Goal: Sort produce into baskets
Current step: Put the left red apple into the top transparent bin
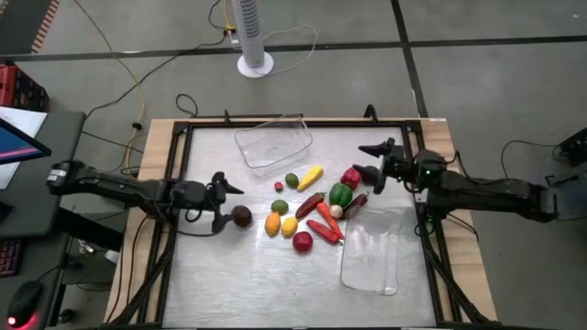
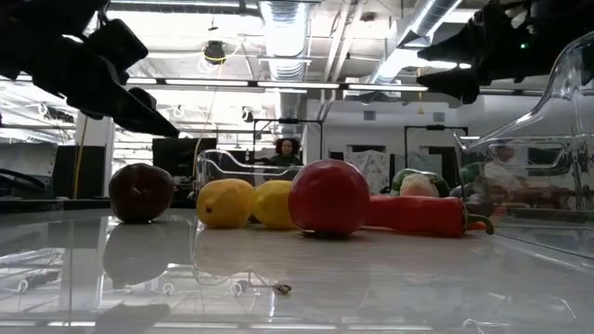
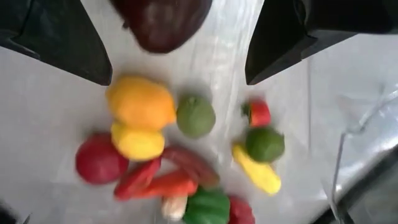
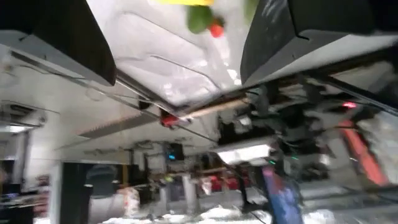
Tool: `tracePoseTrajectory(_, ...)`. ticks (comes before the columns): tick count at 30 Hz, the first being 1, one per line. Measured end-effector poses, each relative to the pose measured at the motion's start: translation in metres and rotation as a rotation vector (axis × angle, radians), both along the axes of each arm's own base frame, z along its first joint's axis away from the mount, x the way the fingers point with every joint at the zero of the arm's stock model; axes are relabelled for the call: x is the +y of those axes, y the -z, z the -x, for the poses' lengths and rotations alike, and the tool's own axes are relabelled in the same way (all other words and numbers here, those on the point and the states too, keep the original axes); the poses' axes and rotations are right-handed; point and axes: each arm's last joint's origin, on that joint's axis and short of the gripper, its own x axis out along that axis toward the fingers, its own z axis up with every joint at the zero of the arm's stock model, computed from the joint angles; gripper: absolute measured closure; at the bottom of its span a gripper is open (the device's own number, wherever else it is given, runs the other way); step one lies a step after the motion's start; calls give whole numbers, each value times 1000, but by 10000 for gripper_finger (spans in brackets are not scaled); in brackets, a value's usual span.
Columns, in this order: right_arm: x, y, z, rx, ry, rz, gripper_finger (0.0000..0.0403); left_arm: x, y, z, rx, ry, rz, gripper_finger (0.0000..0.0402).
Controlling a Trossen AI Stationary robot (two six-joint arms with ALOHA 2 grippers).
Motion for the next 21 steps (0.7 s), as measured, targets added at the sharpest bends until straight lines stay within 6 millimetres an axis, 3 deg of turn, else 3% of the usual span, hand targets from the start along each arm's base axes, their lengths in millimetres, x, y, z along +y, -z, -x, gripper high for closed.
tracePoseTrajectory(21, -9, 16, -14, 113, 40, 5, 33, -12, 36, -32, 332, 77, -37, 54)
